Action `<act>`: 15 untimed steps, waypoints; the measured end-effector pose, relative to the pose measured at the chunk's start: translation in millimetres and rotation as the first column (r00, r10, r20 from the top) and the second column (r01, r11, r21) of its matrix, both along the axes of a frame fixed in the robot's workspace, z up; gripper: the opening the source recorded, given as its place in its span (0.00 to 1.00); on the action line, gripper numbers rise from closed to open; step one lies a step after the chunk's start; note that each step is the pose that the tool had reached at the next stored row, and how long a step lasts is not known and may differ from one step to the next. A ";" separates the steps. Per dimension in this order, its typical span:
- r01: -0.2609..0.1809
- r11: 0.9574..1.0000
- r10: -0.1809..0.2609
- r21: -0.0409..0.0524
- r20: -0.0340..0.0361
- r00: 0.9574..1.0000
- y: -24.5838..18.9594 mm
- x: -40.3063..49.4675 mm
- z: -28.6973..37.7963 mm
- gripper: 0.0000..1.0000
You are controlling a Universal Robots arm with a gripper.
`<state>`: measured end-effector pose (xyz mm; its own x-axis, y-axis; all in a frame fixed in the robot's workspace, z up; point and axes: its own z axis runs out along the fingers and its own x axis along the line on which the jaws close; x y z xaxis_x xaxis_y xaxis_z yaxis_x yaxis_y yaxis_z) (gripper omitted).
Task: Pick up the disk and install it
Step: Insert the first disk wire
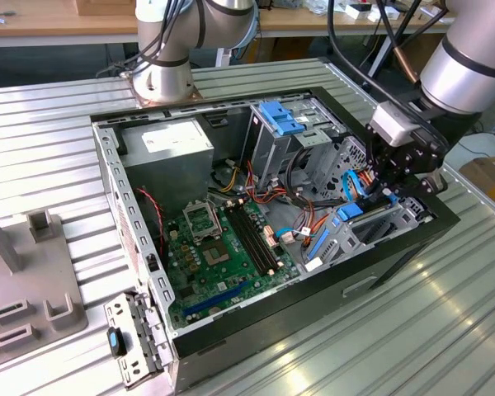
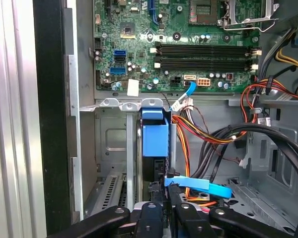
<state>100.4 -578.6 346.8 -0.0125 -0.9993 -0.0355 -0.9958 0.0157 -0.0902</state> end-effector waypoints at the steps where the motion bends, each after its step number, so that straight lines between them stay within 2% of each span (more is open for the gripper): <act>1: 0.000 1.000 0.000 0.000 0.000 1.000 0.0 0.0 -0.8 0.16; 3: 0.000 1.000 0.000 0.000 0.000 1.000 -0.2 0.0 -2.6 0.16; 6: 0.000 1.000 0.000 0.000 0.001 1.000 -3.5 -2.0 -4.7 0.16; 15: 0.000 1.000 0.000 0.000 0.001 1.000 -3.5 -2.4 -5.0 0.16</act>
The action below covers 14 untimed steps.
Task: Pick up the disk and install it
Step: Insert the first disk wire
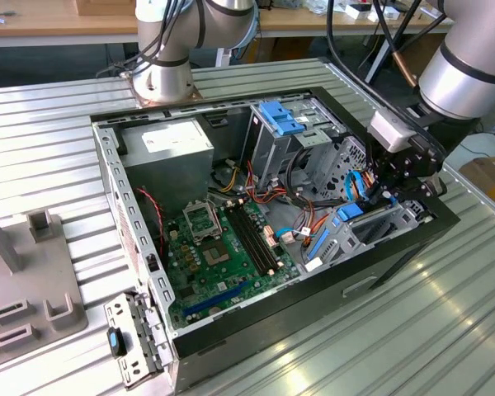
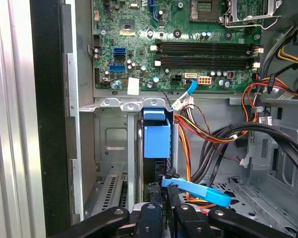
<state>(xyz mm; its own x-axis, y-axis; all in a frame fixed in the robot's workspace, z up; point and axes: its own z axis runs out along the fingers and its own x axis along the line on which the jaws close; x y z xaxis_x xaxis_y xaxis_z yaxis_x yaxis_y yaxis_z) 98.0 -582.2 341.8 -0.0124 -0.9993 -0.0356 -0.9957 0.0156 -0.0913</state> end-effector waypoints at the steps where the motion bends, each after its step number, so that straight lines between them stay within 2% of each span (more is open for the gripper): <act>1: 0.000 1.000 0.000 0.001 0.000 1.000 0.1 0.0 -1.5 0.16; 9: 0.000 1.000 0.000 -0.001 0.000 1.000 0.0 0.0 -3.2 0.16; 10: 0.000 1.000 0.000 -0.001 0.000 1.000 0.0 0.0 -3.4 0.18; 11: 0.000 1.000 0.000 -0.001 0.000 1.000 0.0 0.0 -3.3 0.24; 12: 0.000 1.000 0.000 -0.001 0.000 1.000 0.0 0.0 -1.5 0.24; 14: 0.000 1.000 0.000 -0.001 0.000 1.000 0.0 0.0 9.6 0.24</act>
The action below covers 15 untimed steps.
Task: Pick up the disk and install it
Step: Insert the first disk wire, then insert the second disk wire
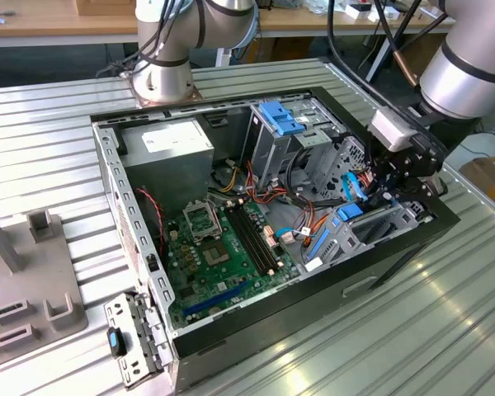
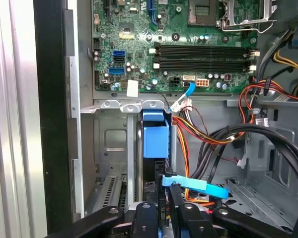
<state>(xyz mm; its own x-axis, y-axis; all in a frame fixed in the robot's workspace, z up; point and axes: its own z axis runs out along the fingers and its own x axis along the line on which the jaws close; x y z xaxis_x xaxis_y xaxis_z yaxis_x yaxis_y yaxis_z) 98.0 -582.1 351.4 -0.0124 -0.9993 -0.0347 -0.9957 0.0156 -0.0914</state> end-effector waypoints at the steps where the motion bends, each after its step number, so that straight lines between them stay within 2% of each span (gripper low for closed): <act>1: 0.000 1.000 0.000 0.000 0.000 1.000 0.0 0.0 4.7 0.24; 2: 0.000 1.000 0.000 0.000 0.000 1.000 0.1 0.0 7.6 0.24; 4: 0.000 1.000 0.000 0.000 0.001 1.000 0.3 0.0 21.7 0.24; 5: 0.000 1.000 0.000 0.000 0.001 1.000 0.3 0.0 23.1 0.24; 15: 0.000 1.000 0.000 0.000 0.001 1.000 2.9 -2.5 23.6 0.24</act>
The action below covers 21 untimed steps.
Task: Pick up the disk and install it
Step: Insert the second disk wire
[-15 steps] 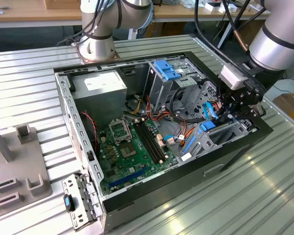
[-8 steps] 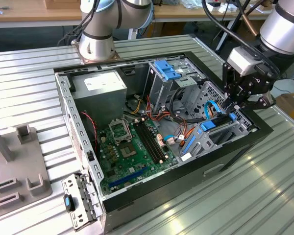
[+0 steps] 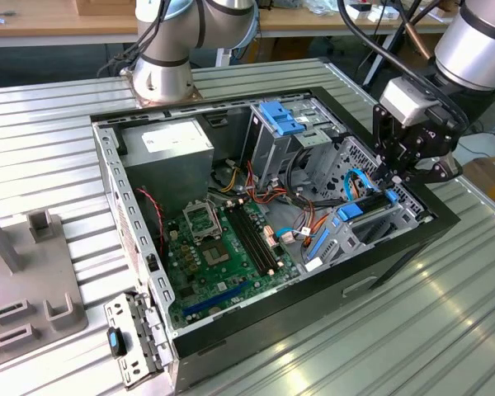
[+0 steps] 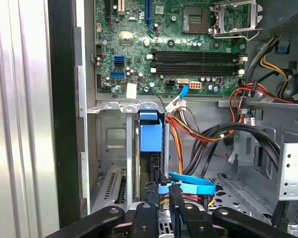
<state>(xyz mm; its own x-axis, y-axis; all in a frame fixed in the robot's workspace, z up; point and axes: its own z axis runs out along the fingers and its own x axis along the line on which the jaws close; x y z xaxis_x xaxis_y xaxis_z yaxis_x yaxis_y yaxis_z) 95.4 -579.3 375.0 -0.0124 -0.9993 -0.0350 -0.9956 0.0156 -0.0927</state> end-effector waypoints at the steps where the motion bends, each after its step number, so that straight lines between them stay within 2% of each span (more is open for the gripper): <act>1: 0.000 1.000 0.000 0.000 0.000 1.000 0.1 0.0 0.0 0.24; 11: 0.000 1.000 0.000 0.000 0.000 1.000 0.9 0.1 -0.8 0.24; 17: 0.000 1.000 0.000 0.000 -0.005 1.000 0.8 0.4 -14.0 0.24; 21: 0.000 1.000 0.000 0.000 -0.008 1.000 0.8 0.7 -17.2 0.24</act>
